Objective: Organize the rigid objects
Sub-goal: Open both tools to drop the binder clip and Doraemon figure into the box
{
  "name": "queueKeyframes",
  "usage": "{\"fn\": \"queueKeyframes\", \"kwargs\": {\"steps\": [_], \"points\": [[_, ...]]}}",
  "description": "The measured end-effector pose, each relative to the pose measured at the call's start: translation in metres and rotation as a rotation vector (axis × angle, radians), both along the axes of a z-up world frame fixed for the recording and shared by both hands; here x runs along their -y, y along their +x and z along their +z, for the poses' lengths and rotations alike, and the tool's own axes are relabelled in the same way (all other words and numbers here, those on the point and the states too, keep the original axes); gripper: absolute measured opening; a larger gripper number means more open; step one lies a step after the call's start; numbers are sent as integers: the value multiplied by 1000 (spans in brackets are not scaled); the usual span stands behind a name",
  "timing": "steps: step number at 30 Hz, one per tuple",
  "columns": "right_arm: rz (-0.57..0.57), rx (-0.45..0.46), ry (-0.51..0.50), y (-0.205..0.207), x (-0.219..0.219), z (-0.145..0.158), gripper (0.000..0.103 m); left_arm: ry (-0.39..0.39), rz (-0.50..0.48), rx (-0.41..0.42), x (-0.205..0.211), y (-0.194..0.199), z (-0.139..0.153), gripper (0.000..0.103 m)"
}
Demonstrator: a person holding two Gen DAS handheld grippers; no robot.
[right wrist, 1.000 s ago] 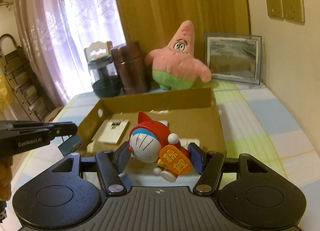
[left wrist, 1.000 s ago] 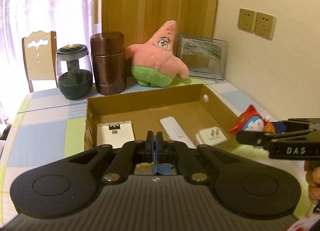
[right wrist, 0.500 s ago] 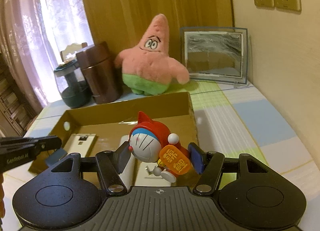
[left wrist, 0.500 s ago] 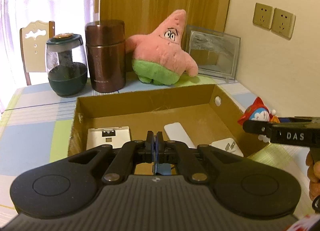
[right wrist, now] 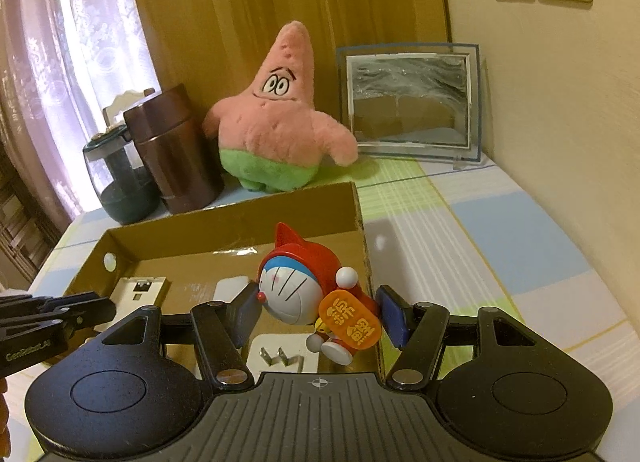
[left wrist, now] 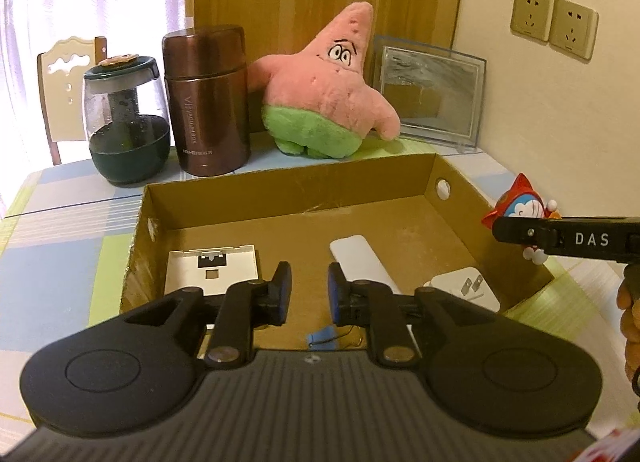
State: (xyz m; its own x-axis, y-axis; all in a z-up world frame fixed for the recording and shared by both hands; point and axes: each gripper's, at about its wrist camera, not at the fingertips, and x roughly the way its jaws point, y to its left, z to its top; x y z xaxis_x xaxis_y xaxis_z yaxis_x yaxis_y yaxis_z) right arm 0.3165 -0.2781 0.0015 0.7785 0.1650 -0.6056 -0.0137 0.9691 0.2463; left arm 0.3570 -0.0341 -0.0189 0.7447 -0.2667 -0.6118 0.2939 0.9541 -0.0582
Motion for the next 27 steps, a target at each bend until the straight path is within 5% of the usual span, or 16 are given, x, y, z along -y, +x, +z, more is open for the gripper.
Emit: {"fn": "queueKeyframes", "kwargs": {"steps": [27], "points": [[20, 29, -49, 17, -17, -16, 62, -16, 11, -2, -6, -2, 3, 20]]}}
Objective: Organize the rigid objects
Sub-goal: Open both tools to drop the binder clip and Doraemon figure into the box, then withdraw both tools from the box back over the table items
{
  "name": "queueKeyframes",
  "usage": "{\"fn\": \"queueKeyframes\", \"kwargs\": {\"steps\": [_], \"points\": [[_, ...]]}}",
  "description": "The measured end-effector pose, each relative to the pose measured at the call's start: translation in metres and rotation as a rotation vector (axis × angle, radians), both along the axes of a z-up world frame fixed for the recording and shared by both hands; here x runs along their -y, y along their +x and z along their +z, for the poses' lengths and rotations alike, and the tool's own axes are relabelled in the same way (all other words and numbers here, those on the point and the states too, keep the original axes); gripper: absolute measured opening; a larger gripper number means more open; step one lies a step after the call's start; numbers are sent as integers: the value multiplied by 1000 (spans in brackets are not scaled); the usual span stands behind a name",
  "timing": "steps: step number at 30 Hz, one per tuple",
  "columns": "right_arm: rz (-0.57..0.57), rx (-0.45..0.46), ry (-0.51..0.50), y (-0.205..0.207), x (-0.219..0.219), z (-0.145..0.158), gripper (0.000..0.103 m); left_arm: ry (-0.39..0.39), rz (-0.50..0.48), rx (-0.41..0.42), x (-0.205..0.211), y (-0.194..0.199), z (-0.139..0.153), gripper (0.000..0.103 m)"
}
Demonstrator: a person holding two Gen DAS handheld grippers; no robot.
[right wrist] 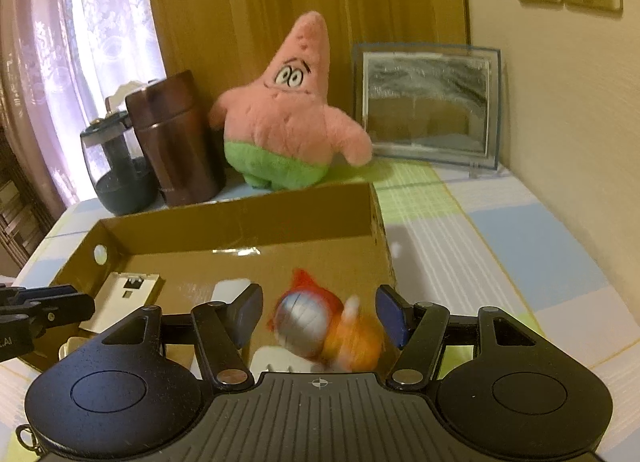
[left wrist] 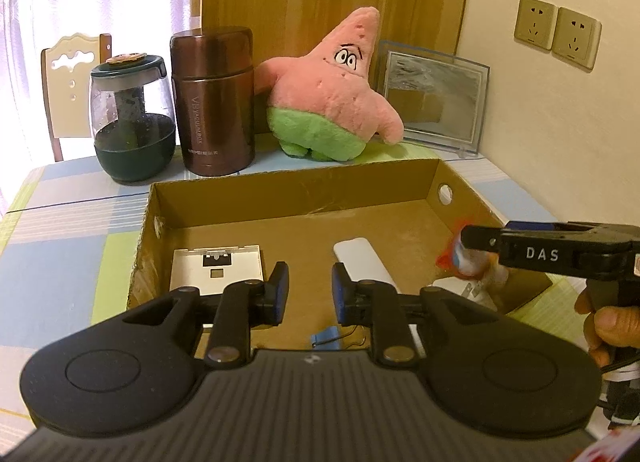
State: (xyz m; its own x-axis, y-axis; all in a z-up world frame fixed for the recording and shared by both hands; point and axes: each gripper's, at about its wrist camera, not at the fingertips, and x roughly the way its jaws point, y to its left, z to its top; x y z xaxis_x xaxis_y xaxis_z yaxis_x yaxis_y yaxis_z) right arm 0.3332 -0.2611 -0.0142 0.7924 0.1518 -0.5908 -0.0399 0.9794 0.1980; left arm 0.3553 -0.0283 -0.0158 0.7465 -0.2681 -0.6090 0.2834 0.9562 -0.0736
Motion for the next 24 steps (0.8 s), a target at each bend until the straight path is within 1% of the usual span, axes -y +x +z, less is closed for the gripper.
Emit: {"fn": "queueKeyframes", "kwargs": {"steps": [1, 4, 18, 24], "points": [[-6, 6, 5, -1, 1, 2, 66, 1, 1, 1, 0, 0, 0, 21], [-23, 26, 18, -3, 4, 5, 72, 1, 1, 2, 0, -1, 1, 23], [-28, 26, 10, -5, 4, 7, 73, 20, -13, -2, 5, -2, 0, 24], [-31, 42, 10, -10, 4, 12, 73, 18, -13, 1, 7, -5, 1, 24]]}}
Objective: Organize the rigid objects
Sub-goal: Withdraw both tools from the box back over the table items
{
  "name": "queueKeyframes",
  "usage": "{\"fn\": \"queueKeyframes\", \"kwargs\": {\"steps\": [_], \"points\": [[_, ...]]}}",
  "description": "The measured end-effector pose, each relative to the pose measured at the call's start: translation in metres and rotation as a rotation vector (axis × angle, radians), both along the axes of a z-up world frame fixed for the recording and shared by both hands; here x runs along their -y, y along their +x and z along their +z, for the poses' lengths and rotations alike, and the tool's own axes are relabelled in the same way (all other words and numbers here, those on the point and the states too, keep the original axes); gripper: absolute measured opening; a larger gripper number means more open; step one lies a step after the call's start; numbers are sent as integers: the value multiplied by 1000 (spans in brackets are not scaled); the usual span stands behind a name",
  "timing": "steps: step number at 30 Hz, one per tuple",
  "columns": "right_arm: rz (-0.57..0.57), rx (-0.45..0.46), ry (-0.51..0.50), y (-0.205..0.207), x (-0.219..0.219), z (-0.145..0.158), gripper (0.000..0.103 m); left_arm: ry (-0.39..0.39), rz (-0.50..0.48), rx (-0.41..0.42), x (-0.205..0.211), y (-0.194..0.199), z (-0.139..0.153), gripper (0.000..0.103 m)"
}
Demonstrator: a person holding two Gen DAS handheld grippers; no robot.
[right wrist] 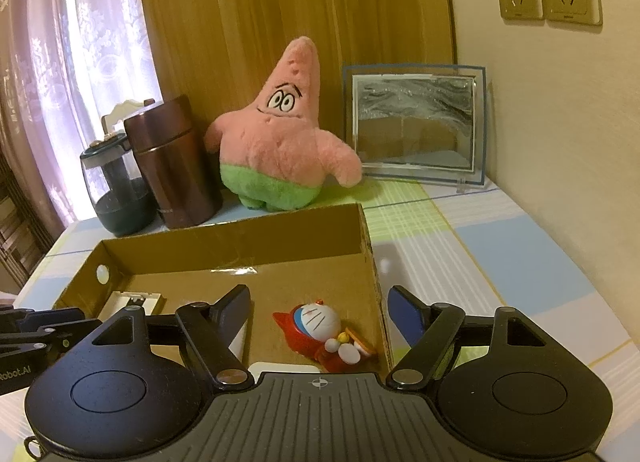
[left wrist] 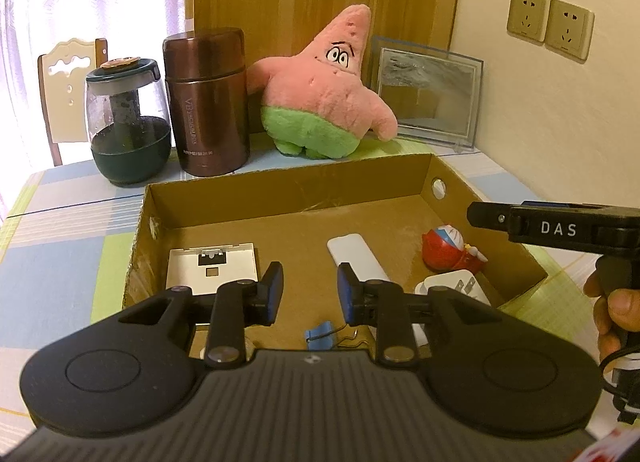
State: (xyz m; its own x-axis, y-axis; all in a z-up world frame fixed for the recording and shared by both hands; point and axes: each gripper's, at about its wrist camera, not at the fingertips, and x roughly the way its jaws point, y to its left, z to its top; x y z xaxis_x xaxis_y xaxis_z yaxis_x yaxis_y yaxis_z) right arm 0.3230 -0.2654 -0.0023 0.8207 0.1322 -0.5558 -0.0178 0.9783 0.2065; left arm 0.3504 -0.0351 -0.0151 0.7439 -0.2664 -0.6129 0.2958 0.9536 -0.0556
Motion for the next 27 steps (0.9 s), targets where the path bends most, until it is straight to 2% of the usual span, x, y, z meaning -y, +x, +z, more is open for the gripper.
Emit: {"fn": "queueKeyframes", "kwargs": {"steps": [9, 14, 19, 24, 27], "points": [[-7, 63, -3, -23, 0, 17, 73, 0, -8, 34, 2, -18, 11, 28], [-6, 87, 26, -49, 2, 29, 78, -1, 3, 64, -4, -36, 21, 35], [6, 114, 21, -79, 0, 39, 82, 15, 16, 102, -15, -66, 31, 64], [25, 133, 10, -107, -1, 45, 84, 22, 29, 127, -31, -98, 37, 82], [45, 134, 0, -123, -2, 44, 85, 41, 45, 136, -41, -119, 37, 87]]}}
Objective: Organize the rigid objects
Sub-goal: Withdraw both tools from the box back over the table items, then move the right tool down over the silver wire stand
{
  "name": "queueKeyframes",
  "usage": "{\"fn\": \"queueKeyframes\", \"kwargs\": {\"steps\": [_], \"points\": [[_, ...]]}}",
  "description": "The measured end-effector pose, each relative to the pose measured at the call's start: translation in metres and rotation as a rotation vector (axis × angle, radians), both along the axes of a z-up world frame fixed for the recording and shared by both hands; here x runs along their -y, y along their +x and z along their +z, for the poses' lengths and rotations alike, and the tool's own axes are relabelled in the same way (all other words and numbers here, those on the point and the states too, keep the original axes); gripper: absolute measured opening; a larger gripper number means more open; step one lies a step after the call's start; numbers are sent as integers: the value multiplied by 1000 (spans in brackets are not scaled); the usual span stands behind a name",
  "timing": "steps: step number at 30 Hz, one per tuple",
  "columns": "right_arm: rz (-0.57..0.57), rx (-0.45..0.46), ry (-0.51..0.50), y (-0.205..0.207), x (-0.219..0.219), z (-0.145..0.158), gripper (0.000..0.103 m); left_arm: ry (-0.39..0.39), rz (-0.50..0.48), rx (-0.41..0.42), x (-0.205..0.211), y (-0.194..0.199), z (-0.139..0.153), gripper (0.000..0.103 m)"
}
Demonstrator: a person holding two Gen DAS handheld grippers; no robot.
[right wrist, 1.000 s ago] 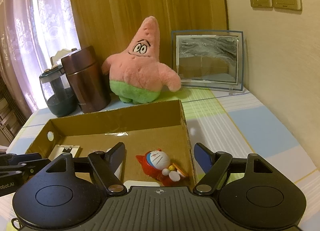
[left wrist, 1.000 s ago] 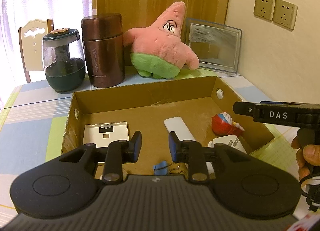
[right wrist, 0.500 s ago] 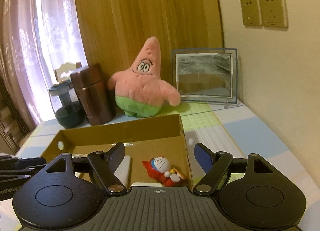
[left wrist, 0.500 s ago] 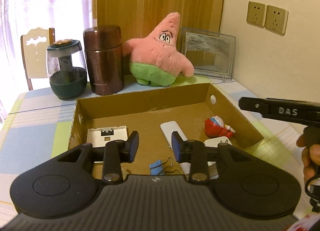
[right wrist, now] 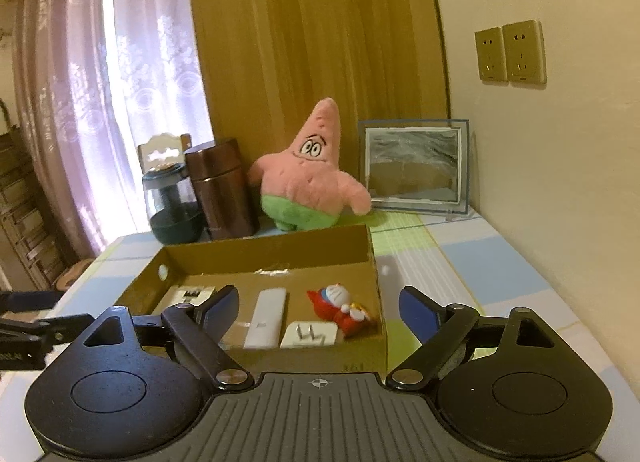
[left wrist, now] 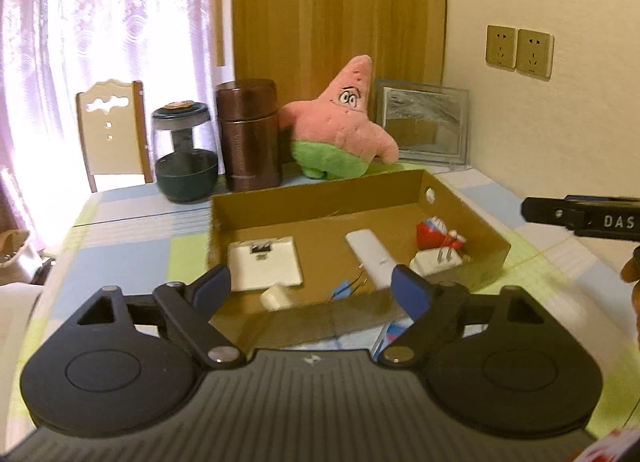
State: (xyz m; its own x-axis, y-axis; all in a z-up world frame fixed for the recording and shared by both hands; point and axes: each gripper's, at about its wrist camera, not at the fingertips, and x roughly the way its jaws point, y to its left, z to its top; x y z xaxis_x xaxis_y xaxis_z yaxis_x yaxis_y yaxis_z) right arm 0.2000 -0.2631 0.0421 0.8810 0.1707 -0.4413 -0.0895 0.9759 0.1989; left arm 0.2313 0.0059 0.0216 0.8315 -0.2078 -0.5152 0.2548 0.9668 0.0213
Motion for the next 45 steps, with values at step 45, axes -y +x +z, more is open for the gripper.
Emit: {"fn": "queueKeyframes", "kwargs": {"steps": [45], "points": [[462, -185, -322, -22, -14, -93, 90, 106, -84, -110, -46, -54, -65, 86]]}}
